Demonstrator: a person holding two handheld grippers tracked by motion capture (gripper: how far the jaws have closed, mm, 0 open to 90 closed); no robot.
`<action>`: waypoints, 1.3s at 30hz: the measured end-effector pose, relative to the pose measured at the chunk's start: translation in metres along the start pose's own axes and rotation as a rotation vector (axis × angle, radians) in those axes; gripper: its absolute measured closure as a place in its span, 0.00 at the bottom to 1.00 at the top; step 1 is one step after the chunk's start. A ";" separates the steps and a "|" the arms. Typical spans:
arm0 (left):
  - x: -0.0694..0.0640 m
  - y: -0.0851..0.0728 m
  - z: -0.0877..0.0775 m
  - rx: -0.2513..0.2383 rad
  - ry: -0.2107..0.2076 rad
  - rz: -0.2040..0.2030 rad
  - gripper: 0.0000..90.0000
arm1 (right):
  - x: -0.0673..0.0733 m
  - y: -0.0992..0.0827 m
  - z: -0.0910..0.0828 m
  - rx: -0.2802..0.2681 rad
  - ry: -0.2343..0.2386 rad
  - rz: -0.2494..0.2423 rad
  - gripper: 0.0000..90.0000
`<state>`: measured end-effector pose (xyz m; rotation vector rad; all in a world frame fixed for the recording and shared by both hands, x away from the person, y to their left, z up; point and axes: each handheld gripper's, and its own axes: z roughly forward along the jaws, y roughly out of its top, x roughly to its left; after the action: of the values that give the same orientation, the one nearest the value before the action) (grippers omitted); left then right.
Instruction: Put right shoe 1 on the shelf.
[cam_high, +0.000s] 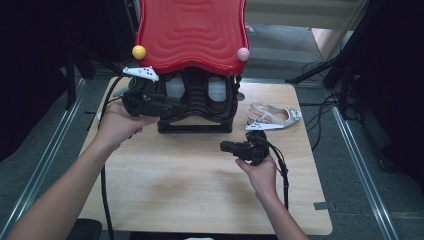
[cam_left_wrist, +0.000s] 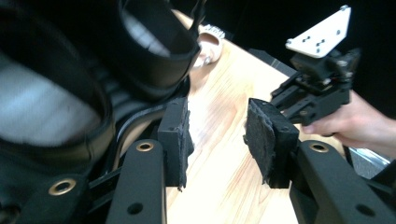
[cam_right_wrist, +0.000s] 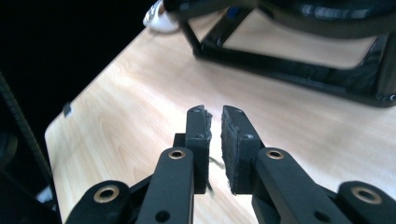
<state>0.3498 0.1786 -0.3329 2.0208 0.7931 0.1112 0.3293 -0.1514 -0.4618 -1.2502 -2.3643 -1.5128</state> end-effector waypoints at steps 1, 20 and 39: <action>0.001 -0.006 0.002 -0.003 0.000 -0.010 0.66 | 0.000 -0.002 0.001 0.022 -0.005 0.003 0.91; 0.022 -0.082 0.029 0.052 0.005 -0.089 0.66 | 0.005 -0.014 -0.017 -0.004 -0.153 -0.017 0.93; 0.051 -0.126 0.014 -0.008 0.032 -0.136 0.53 | -0.011 -0.020 -0.034 -0.010 -0.151 -0.103 0.51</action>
<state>0.3330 0.2427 -0.4522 1.9553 0.9464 0.0688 0.3118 -0.1887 -0.4643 -1.3075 -2.5554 -1.5099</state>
